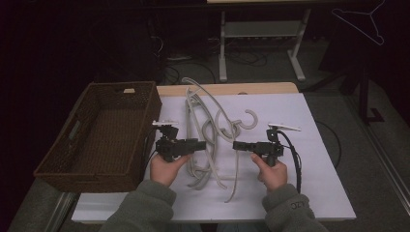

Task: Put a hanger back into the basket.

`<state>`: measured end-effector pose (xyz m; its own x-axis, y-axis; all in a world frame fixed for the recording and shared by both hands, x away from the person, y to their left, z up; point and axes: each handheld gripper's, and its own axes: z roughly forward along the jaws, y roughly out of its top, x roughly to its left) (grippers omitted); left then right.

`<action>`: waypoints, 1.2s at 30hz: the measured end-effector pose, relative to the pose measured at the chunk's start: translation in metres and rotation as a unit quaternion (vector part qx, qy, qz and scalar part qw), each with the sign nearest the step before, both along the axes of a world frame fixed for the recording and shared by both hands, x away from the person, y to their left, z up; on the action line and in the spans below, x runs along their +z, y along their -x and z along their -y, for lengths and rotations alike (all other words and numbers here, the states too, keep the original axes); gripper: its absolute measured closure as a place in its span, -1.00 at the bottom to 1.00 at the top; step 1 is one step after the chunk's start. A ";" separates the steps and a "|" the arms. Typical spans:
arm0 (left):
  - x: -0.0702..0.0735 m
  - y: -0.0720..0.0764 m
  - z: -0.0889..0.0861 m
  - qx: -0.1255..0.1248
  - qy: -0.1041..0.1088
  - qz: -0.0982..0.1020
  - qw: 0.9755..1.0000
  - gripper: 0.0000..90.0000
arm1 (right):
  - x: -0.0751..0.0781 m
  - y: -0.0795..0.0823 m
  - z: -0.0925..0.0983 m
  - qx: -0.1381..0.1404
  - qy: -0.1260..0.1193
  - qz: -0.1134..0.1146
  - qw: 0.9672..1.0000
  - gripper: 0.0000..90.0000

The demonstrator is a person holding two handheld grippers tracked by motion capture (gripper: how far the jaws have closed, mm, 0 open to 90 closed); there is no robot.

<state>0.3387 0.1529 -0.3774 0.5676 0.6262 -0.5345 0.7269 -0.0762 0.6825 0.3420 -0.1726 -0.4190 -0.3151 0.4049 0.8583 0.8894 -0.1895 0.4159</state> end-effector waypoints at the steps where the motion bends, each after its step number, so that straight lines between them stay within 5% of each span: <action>1: -0.001 -0.002 0.000 -0.001 0.004 -0.005 1.000 0.15 | 0.000 0.001 0.001 -0.001 0.000 0.002 1.000 0.80; 8: -0.002 -0.007 0.004 0.000 0.034 -0.022 0.999 0.51 | 0.000 0.004 0.003 -0.003 0.000 0.007 1.000 0.80; 21: -0.002 -0.010 0.000 0.004 0.094 -0.053 0.994 0.73 | 0.004 0.010 0.004 0.005 0.003 0.019 1.000 0.79; 24: -0.003 -0.011 -0.002 0.003 0.114 -0.065 0.991 0.78 | 0.005 0.011 0.004 0.008 0.005 0.020 1.000 0.79; 29: -0.011 -0.012 -0.006 0.008 0.167 -0.089 0.982 0.89 | 0.008 0.014 0.003 0.011 0.016 0.039 0.999 0.77; 31: -0.010 -0.011 -0.006 0.009 0.172 -0.089 0.981 0.91 | 0.009 0.015 0.002 0.013 0.028 0.048 0.998 0.75; 33: -0.011 -0.011 -0.006 0.007 0.189 -0.093 0.977 0.91 | 0.009 0.016 0.002 0.015 0.035 0.062 0.997 0.75; 36: -0.008 -0.010 -0.007 0.011 0.192 -0.092 0.977 0.91 | 0.011 0.018 0.003 0.011 0.037 0.075 0.996 0.64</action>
<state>0.3483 0.1600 -0.3856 0.4283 0.3713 -0.8238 0.8384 0.1768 0.5156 0.3239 -0.1757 -0.4083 -0.4468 0.4568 0.7692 0.8202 -0.1341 0.5561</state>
